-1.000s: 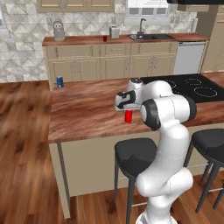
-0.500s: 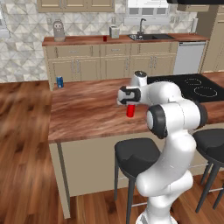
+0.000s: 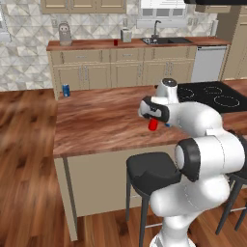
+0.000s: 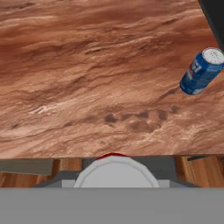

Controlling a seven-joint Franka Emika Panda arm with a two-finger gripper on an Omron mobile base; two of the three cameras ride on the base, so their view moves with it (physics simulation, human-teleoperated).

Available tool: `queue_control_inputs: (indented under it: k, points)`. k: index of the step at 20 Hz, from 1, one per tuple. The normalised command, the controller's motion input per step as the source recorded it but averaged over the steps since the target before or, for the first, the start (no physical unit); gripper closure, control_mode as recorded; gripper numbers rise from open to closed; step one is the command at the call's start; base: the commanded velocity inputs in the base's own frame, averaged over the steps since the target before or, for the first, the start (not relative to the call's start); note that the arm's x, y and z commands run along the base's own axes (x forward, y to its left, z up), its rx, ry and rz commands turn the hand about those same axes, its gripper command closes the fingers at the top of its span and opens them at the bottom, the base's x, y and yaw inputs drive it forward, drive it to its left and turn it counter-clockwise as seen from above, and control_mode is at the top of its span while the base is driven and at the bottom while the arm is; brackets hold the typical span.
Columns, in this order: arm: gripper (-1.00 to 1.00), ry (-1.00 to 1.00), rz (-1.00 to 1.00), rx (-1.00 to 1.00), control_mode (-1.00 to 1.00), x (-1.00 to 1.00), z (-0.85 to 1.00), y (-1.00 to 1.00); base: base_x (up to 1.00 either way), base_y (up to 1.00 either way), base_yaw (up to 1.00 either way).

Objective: Four empty soda cans are scattered around the kitchen. Gather all the cans and cluster them next to the stove for recycling.

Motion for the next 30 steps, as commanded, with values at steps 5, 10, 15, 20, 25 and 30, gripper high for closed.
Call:
queue_control_inputs:
  k: [5,10,15,20,25,30]
  points:
    - [1.00,0.01,0.00,-0.02,-1.00,-0.45,0.52,0.00,0.00,0.00,0.00]
    - [1.00,0.08,0.00,-0.03,-1.00,-0.48,0.46,0.00,0.00,0.00,0.00]
    - [1.00,0.11,0.00,-0.02,-1.00,-0.51,0.26,0.00,0.00,0.00,0.00]
    - [1.00,0.08,0.00,-0.01,-1.00,-0.46,0.17,0.00,0.00,0.00,0.00]
    - [1.00,0.00,0.00,0.00,1.00,0.00,0.00,0.00,-0.59,0.18,-0.05]
    - [1.00,0.00,0.00,0.00,1.00,0.00,0.00,0.00,-1.00,0.95,-0.36]
